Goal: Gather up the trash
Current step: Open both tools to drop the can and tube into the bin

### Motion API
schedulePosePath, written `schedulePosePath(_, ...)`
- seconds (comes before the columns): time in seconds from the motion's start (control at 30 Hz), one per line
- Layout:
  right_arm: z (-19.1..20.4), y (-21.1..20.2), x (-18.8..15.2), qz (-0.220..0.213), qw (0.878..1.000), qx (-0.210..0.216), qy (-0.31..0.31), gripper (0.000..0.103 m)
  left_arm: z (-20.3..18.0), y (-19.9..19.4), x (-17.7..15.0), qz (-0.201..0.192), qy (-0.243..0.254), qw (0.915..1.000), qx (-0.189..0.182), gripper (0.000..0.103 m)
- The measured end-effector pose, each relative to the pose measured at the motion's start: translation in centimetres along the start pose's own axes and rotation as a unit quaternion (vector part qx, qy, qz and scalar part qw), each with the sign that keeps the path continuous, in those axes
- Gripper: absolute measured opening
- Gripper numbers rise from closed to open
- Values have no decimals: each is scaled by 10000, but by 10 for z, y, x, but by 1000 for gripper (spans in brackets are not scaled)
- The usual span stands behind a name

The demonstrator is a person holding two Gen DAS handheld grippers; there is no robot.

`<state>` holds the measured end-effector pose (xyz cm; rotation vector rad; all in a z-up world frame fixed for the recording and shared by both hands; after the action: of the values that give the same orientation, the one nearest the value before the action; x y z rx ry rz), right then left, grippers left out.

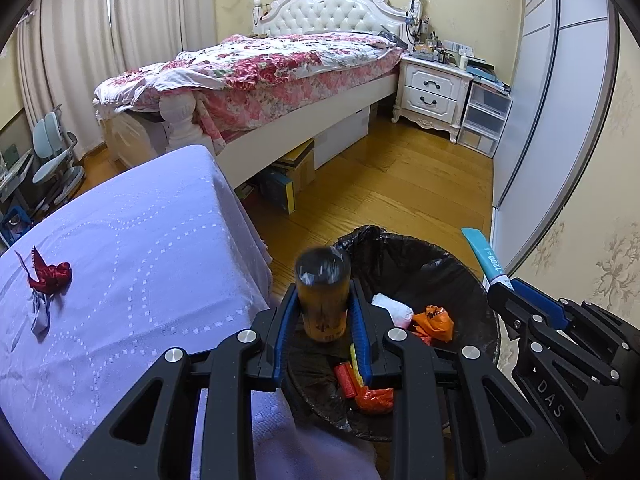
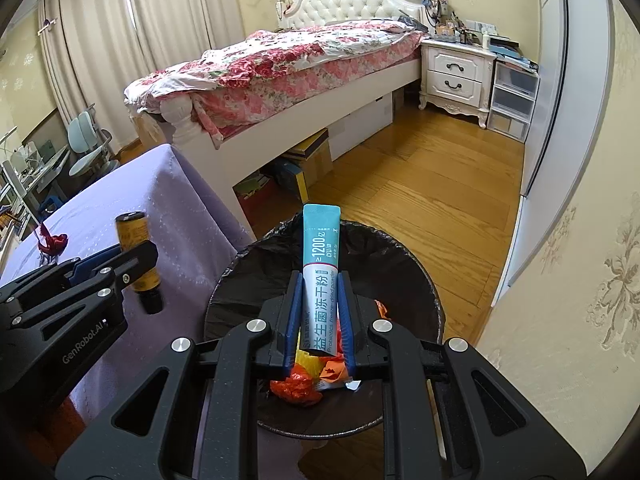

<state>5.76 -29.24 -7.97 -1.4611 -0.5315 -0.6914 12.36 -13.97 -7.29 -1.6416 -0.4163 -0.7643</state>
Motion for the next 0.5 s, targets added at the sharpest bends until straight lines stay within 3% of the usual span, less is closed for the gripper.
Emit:
schedulePosePath(0.2, -4, 3, 1, 15, 10000, -40, 38, 18, -2, 2, 0, 34, -6, 10000, -10, 29)
schedulePosePath(0.37, -8, 4, 1, 40, 9999, -92, 88, 20, -1, 1, 0, -3, -40, 10000, -5, 53)
schedulePosePath(0.43, -9, 4, 0, 14, 9998, -133, 115, 34, -1, 1, 0, -33, -54, 10000, 28, 64)
schedulePosePath(0.5, -10, 3, 0, -10, 9998, -191, 115, 37, 0, -1, 0, -76, -79, 9999, 42, 68)
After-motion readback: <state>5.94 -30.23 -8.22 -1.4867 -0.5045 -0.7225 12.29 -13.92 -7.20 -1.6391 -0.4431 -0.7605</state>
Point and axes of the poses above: each gripper's, at about its wrist camera, not at the fingertips, and y roughly the way its jaws point, z to its left, x to its top, the point moved 3 cm from there along y, roughly the way its jaws point, and after that the axes turned 6 degrees about -y, right-handed, at the moved point
